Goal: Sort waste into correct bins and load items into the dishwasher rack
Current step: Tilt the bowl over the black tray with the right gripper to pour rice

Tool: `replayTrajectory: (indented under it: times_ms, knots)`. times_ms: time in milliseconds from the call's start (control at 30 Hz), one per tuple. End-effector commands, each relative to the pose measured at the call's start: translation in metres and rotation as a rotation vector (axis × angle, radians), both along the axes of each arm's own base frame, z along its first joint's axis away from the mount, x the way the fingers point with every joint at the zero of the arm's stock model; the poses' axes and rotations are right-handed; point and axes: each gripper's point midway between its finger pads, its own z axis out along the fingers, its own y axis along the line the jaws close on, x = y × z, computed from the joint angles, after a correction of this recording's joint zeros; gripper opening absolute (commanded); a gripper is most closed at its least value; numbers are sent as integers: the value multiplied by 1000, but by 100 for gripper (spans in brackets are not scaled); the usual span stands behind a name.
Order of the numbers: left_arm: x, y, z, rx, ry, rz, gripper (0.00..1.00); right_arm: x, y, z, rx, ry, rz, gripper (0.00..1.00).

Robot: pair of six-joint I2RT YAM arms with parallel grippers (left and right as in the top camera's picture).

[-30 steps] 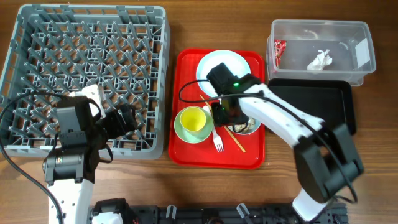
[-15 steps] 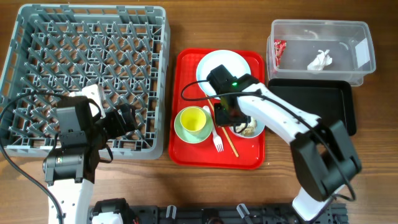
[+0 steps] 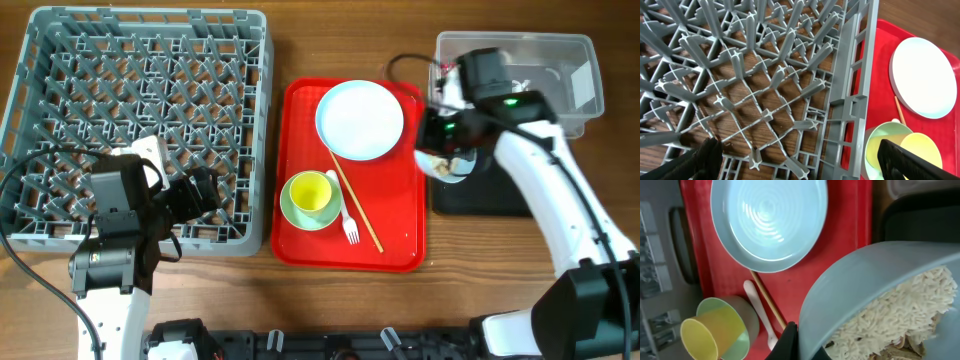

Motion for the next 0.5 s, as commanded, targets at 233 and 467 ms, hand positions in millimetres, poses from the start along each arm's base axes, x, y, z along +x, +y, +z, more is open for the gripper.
replayTrajectory:
  times_ms: [233,467]
  knots:
    - [3,-3,8,-11,-18,-8,100,11,-23,-1,416,34,39,4]
    - [3,-3,8,-11,-18,-8,100,14,-45,-15,632,71,-59,4]
